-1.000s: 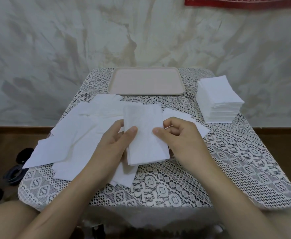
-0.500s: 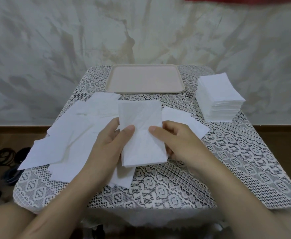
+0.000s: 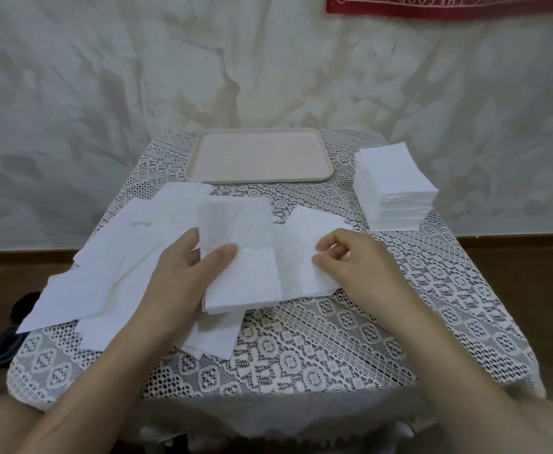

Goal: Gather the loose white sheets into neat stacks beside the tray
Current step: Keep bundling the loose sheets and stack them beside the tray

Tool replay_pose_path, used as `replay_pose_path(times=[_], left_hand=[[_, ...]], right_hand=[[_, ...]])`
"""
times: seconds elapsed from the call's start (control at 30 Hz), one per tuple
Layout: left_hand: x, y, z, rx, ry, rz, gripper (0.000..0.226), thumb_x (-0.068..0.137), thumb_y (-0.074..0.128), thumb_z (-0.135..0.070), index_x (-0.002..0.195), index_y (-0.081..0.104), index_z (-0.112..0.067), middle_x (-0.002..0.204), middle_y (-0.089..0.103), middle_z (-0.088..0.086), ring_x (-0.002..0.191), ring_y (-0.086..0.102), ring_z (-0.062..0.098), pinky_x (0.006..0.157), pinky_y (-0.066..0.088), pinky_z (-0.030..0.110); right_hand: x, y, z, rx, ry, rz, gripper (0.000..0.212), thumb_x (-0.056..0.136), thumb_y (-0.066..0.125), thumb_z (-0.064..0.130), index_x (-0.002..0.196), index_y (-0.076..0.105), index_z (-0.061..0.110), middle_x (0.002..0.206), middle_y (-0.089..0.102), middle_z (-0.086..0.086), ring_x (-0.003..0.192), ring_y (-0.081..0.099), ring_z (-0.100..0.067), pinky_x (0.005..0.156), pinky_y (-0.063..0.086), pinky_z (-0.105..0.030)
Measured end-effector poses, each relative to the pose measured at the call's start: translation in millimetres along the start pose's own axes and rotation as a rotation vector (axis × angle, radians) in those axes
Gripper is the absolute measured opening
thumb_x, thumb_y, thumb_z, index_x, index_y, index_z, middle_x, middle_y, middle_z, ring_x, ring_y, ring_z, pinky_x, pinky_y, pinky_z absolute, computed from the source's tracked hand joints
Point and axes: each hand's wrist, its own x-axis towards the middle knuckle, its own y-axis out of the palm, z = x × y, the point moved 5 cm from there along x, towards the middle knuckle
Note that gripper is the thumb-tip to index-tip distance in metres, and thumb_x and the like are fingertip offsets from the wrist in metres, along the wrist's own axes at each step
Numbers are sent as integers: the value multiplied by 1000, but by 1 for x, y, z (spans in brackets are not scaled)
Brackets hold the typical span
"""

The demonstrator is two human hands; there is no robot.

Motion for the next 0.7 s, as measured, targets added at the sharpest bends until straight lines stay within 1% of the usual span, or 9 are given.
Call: replay_pose_path(times=[0.1, 0.2, 0.27, 0.33, 0.47, 0.53, 0.6, 0.67, 0.7], left_hand=[[3, -1, 4, -20, -6, 15, 43, 84, 72, -33, 125, 69, -19, 102, 81, 7, 87, 78, 25, 62, 58, 35], [6, -2, 7, -19, -7, 28, 47, 82, 78, -34, 126, 69, -20, 103, 80, 8, 86, 78, 26, 65, 58, 38], [7, -3, 9, -16, -7, 35, 46, 84, 84, -32, 126, 69, -21, 103, 80, 9, 86, 77, 28, 68, 59, 41], [7, -3, 10, -19, -6, 34, 45, 83, 75, -35, 125, 70, -21, 104, 80, 10, 86, 78, 29, 72, 59, 44], [7, -4, 11, -27, -6, 47, 43, 84, 74, -35, 125, 70, -22, 105, 80, 10, 89, 78, 30, 75, 59, 46], [7, -4, 10, -28, -3, 54, 43, 85, 80, -32, 126, 70, -22, 105, 80, 10, 89, 78, 29, 73, 58, 44], [7, -4, 11, -33, -6, 50, 43, 85, 80, -32, 126, 70, -23, 106, 80, 9, 90, 78, 29, 74, 57, 44], [7, -4, 11, -43, -8, 47, 43, 83, 75, -34, 125, 71, -24, 107, 80, 10, 91, 78, 30, 76, 57, 45], [7, -4, 11, -47, -7, 46, 43, 83, 74, -35, 124, 71, -24, 106, 80, 10, 91, 78, 31, 77, 57, 46]], right_hand=[[4, 2, -4, -95, -21, -4, 17, 94, 70, 36, 110, 65, 33, 87, 61, 13, 77, 57, 1, 62, 37, -23], [7, 3, -4, -105, -30, -6, 18, 95, 68, 40, 111, 66, 32, 86, 61, 15, 77, 57, 2, 63, 37, -22], [10, 4, -3, -91, -26, -20, 18, 94, 67, 44, 106, 67, 30, 85, 62, 15, 76, 57, 1, 64, 38, -24], [12, 6, -1, -79, -19, -17, 20, 91, 70, 47, 98, 67, 28, 83, 63, 13, 75, 58, -3, 63, 39, -26], [14, 13, 6, -63, -22, 33, 18, 92, 71, 39, 88, 66, 22, 80, 65, 7, 75, 62, -16, 61, 42, -31], [16, 12, 3, 23, -11, 35, 16, 93, 70, 34, 86, 65, 21, 85, 69, 2, 78, 66, -22, 68, 49, -35], [17, 9, -2, 130, 3, 25, 9, 94, 69, 30, 91, 65, 23, 95, 73, 1, 86, 69, -23, 80, 56, -42], [17, 1, -9, 210, 16, 1, 4, 96, 67, 24, 96, 68, 20, 99, 74, -3, 91, 70, -24, 88, 55, -44], [16, -5, -12, 244, 23, -11, 7, 97, 64, 20, 96, 69, 16, 98, 74, -6, 91, 69, -23, 86, 53, -42]])
